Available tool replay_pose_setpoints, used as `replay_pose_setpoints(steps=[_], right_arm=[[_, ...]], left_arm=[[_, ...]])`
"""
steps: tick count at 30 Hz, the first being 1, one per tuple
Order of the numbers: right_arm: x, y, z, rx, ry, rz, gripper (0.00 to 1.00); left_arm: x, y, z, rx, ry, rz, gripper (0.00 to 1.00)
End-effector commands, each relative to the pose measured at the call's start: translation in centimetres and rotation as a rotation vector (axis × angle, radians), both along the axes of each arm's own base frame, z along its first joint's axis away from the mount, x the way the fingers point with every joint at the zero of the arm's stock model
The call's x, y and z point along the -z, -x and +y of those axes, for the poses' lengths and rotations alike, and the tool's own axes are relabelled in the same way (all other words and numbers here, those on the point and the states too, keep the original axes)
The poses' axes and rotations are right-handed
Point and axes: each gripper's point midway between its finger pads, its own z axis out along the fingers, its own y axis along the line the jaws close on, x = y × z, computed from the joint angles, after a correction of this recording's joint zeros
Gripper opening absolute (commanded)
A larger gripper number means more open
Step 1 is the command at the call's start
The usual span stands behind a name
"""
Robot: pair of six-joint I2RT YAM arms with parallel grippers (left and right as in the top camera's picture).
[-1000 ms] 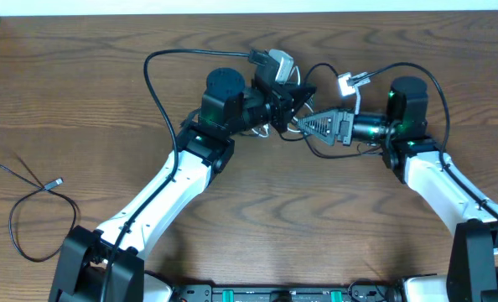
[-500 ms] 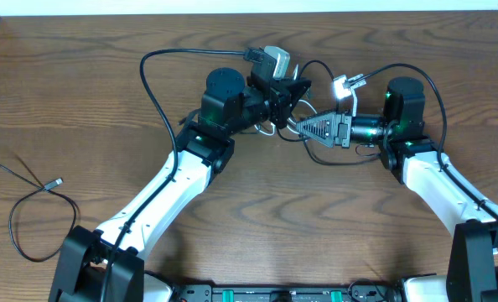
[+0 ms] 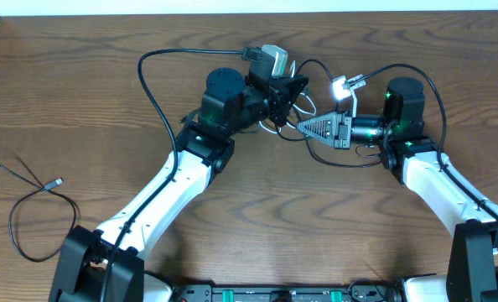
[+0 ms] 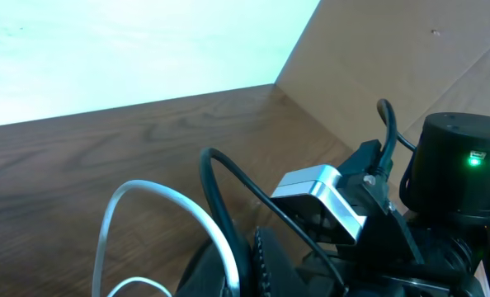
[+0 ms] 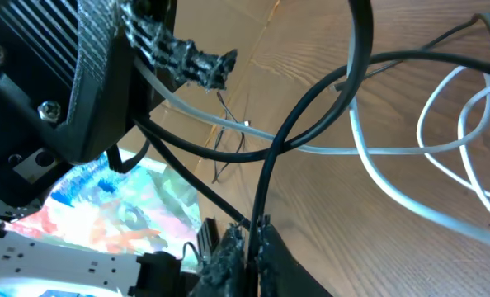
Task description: Untangle cables
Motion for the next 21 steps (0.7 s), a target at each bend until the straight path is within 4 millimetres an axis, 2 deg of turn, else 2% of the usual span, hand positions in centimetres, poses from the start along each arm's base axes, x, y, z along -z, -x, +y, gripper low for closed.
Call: replay_pose_setpoints(steps=[1,4,7,10,11,13,16,18,21], right_arm=[[-0.7,0.8,0.6,-0.041,-0.012,-0.027,0.01],[-0.8,0.7,0.5,-0.041,-0.015,-0.026,0.01],[-1.1,0.8,-0.1,-0.050,-0.032,-0.025,0.01],[-1.7,1.0,-1.6,-0.069,-0.069,-0.022,0.01],[-1.9,1.0,-2.2,-0.072,-0.081,-0.021,0.01],[-2.4,0.9,-3.9,-0.073,-0.111,-0.022,0.01],[-3.1,1.1,-6.0,-0.078,-0.151,-0.019,0.01],[-3.1,0.5,-7.2,-0.037,-0.155,0.014,0.01],[-3.2,-0.1,-8.7,0.009,-0.155,0.006,0.01]], left_arm=[[-0.7,-0.2,0.1,-0.005,-0.003,-0.030,0.08],[-0.5,-0.4,0.4,-0.011,-0.014,-0.034,0.08],[0.5,-1.0,1.6,-0.036,-0.066,-0.031,0.08],[3.9,-3.0,5.8,-0.185,-0.167,0.079,0.08],[4.4,-3.2,6.5,-0.206,-0.179,0.097,0.08],[6.1,-3.9,9.4,-0.269,-0.223,0.162,0.08],[7.3,-4.5,12.4,-0.339,-0.247,0.222,0.08],[8.2,-5.1,15.1,-0.423,-0.277,0.258,0.08],[9.5,-5.4,18.2,-0.523,-0.327,0.304,0.08]])
